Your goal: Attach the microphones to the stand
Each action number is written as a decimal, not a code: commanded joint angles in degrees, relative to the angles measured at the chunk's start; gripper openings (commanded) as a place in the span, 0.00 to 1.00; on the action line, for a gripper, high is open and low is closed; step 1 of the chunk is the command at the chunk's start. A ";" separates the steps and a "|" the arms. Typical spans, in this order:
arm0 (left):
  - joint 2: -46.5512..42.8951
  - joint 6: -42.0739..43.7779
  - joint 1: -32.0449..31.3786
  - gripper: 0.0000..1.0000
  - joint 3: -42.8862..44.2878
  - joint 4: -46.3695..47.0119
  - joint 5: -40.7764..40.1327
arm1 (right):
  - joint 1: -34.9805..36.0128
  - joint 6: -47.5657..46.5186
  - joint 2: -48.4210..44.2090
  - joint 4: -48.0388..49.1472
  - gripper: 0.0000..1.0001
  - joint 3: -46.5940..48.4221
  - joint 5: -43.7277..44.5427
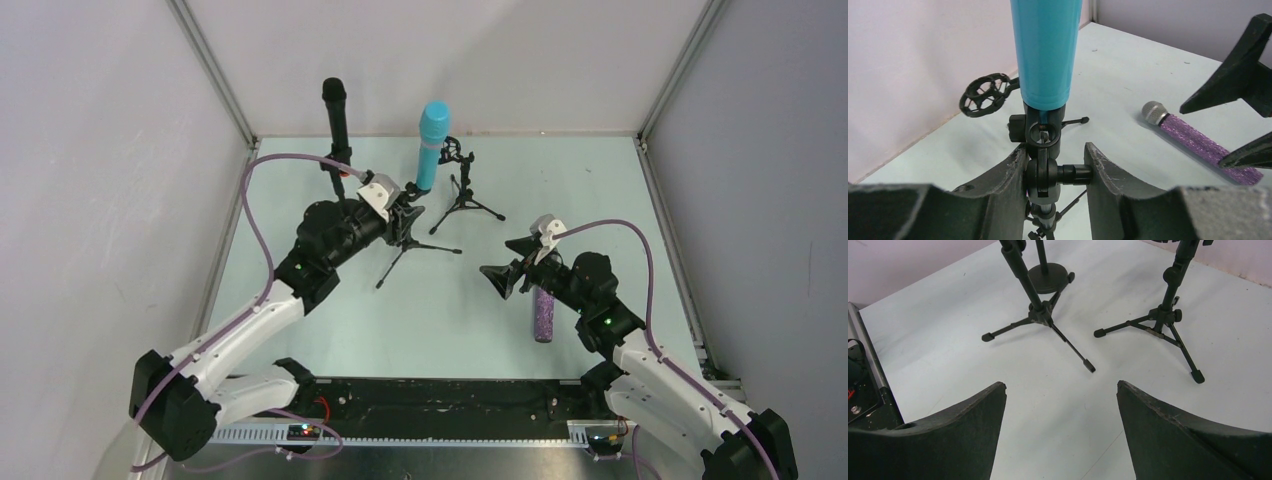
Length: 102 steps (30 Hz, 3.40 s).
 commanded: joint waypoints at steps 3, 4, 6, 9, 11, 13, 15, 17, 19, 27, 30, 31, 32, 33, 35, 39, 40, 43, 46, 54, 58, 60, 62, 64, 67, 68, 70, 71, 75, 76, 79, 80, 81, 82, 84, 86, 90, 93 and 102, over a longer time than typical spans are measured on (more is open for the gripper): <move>-4.22 2.94 0.63 0.00 -0.47 5.96 -7.12 | 0.31 0.24 -0.53 0.35 0.86 2.53 0.90; -4.46 3.18 0.63 0.00 -0.56 5.88 -8.80 | 0.29 0.25 -0.52 0.27 0.86 2.53 0.94; -4.83 3.59 0.71 0.00 -0.85 5.88 -11.33 | 0.30 0.30 -0.49 0.15 0.86 2.53 0.99; -5.08 3.72 0.99 0.00 -1.25 5.85 -15.04 | 0.26 0.30 -0.50 0.01 0.86 2.53 1.16; -5.08 3.70 1.12 0.00 -1.26 5.74 -17.52 | 0.29 0.27 -0.49 -0.22 0.86 2.51 1.25; -4.97 3.39 1.37 0.00 -1.27 5.66 -19.60 | 0.29 0.24 -0.49 -0.46 0.86 2.49 1.34; -4.93 2.90 1.60 0.00 -1.39 5.55 -21.84 | 0.31 0.26 -0.55 -0.72 0.86 2.53 1.43; -4.81 2.26 2.04 0.00 -1.36 5.41 -24.18 | 0.29 0.16 -0.64 -0.97 0.86 2.53 1.51; -4.67 1.30 2.71 0.00 -1.43 5.33 -26.03 | 0.29 0.17 -0.66 -1.20 0.86 2.49 1.62; -3.31 -2.91 6.08 0.00 -1.18 4.40 -27.51 | 0.29 0.12 -0.58 -1.72 0.86 2.49 1.82; -2.86 -4.35 6.97 0.00 -1.16 4.24 -29.19 | 0.26 0.24 -0.49 -1.85 0.86 2.51 1.94; -2.63 -4.59 7.22 0.00 -1.17 4.19 -29.47 | 0.28 0.26 -0.49 -1.86 0.86 2.55 1.97; -2.53 -4.90 7.72 0.00 -1.17 4.11 -29.88 | 0.32 0.30 -0.49 -1.90 0.86 2.54 2.00; -2.24 -5.04 7.99 0.00 -1.22 4.08 -30.04 | 0.32 0.32 -0.49 -1.93 0.86 2.51 2.00; -1.99 -5.48 8.87 0.00 -1.19 3.92 -30.58 | 0.31 0.29 -0.50 -2.02 0.86 2.51 2.00; -1.55 -6.03 9.58 0.00 -1.08 3.30 -32.47 | 0.31 0.35 -0.32 -2.20 0.86 2.45 2.16; -1.31 -6.04 9.67 0.00 -1.04 3.15 -32.96 | 0.26 0.33 -0.31 -2.21 0.86 2.44 2.11; -0.94 -6.06 10.20 0.00 -0.73 2.40 -34.85 | 0.30 0.29 -0.23 -2.28 0.86 2.48 2.16; -0.69 -7.40 10.48 0.00 -0.57 2.04 -35.75 | 0.31 0.29 -0.10 -2.21 0.86 2.49 2.18; 0.16 -9.74 10.50 0.02 -0.79 1.90 -40.29 | 0.30 1.09 1.01 -1.72 0.86 2.51 2.05; 0.45 -10.64 10.49 0.07 -0.67 1.72 -41.33 | 0.31 1.22 1.17 -1.48 0.86 2.51 2.05; 0.46 -10.72 10.49 0.08 -0.65 1.69 -41.65 | 0.31 1.23 1.10 -1.62 0.86 2.45 2.25; 0.39 -10.84 10.53 0.12 -0.65 1.71 -41.82 | 0.29 1.23 1.10 -1.80 0.86 2.48 2.27; 0.42 -10.89 10.52 0.22 -0.67 1.63 -42.02 | 0.30 1.23 1.14 -1.96 0.86 2.50 2.27; 0.46 -10.90 10.53 0.31 -0.68 1.66 -42.26 | 0.31 1.31 1.11 -1.88 0.86 2.45 2.27; 0.46 -10.79 10.48 0.36 -0.66 1.63 -42.34 | 0.24 1.31 1.17 -1.87 0.86 2.49 2.42; 0.47 -10.73 10.53 0.42 -0.57 1.57 -42.63 | 0.30 1.46 1.29 -1.80 0.86 2.52 2.66; 0.47 -10.72 10.55 0.44 -0.61 1.52 -42.88 | 0.31 1.48 1.34 -1.78 0.86 2.46 2.68; 0.41 -10.63 10.55 0.49 -0.56 1.49 -43.50 | 0.29 1.89 1.60 -1.62 0.86 2.47 2.63; 0.43 -10.63 10.55 0.50 -0.56 1.50 -43.61 | 0.30 1.90 1.61 -1.60 0.86 2.47 2.62; 0.38 -10.63 10.55 0.52 -0.52 1.36 -43.70 | 0.26 1.93 1.67 -1.60 0.86 2.47 2.62; 0.38 -10.63 10.55 0.52 -0.49 1.40 -43.81 | 0.29 1.89 1.61 -1.60 0.86 2.45 2.62; 0.38 -10.59 10.53 0.53 -0.48 1.41 -43.81 | 0.30 1.92 1.62 -1.60 0.86 2.45 2.62; 0.38 -10.56 10.55 0.53 -0.52 1.35 -43.93 | 0.31 1.93 1.62 -1.55 0.86 2.49 2.62; 0.38 -10.50 10.54 0.55 -0.48 1.28 -44.09 | 0.31 1.95 1.62 -1.51 0.86 2.46 2.62; 0.33 -10.46 10.55 0.58 -0.47 1.24 -44.41 | 0.30 2.01 1.62 -1.51 0.86 2.50 2.62; 0.19 -10.27 10.49 0.63 -0.40 1.26 -44.85 | 0.26 2.09 1.52 -1.50 0.86 2.55 2.53; 0.08 -9.99 10.46 0.70 -0.39 1.25 -45.15 | 0.30 1.98 1.49 -1.40 0.86 2.48 2.53; -0.38 -9.63 10.53 0.91 -0.42 1.26 -48.46 | 0.32 2.01 1.56 -1.04 0.86 2.53 2.42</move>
